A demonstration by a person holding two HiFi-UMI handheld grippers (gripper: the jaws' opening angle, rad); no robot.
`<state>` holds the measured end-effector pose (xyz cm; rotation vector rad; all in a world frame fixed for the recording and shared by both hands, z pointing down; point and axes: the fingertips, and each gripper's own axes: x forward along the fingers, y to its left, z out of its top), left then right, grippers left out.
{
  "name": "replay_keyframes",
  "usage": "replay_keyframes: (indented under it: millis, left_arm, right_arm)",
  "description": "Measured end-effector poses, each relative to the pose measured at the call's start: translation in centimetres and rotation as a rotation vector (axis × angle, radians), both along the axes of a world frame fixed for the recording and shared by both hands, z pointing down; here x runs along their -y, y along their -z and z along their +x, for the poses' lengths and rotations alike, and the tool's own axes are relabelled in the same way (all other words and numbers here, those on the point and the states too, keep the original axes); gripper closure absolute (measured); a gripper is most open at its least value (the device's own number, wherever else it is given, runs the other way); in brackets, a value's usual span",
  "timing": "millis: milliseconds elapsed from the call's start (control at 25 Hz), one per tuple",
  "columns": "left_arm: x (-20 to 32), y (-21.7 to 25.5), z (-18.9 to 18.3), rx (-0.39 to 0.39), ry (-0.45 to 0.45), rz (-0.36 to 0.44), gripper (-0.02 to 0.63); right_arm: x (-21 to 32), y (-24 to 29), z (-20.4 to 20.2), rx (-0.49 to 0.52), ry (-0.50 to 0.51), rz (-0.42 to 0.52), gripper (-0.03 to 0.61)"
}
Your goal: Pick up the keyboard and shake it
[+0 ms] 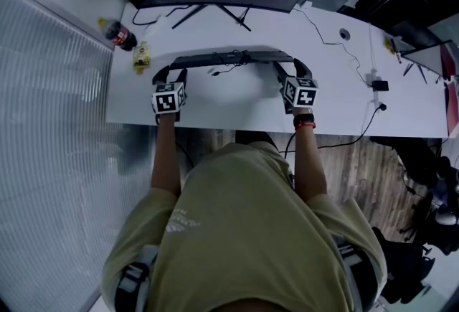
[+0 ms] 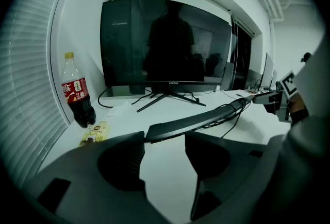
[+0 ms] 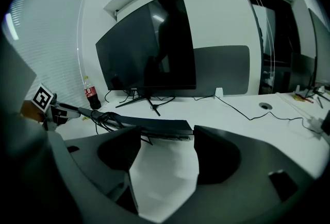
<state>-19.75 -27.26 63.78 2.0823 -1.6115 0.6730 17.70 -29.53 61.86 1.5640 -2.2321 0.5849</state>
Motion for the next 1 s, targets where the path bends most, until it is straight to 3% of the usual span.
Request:
replay_keyframes:
  millis: [1000]
  left_arm:
    - [-5.1,-5.1,0.8,0.121,-0.028,-0.085,0.360]
  right_arm:
    - [-4.4,-4.7,0.5,-0.093,0.053,-0.095,0.255]
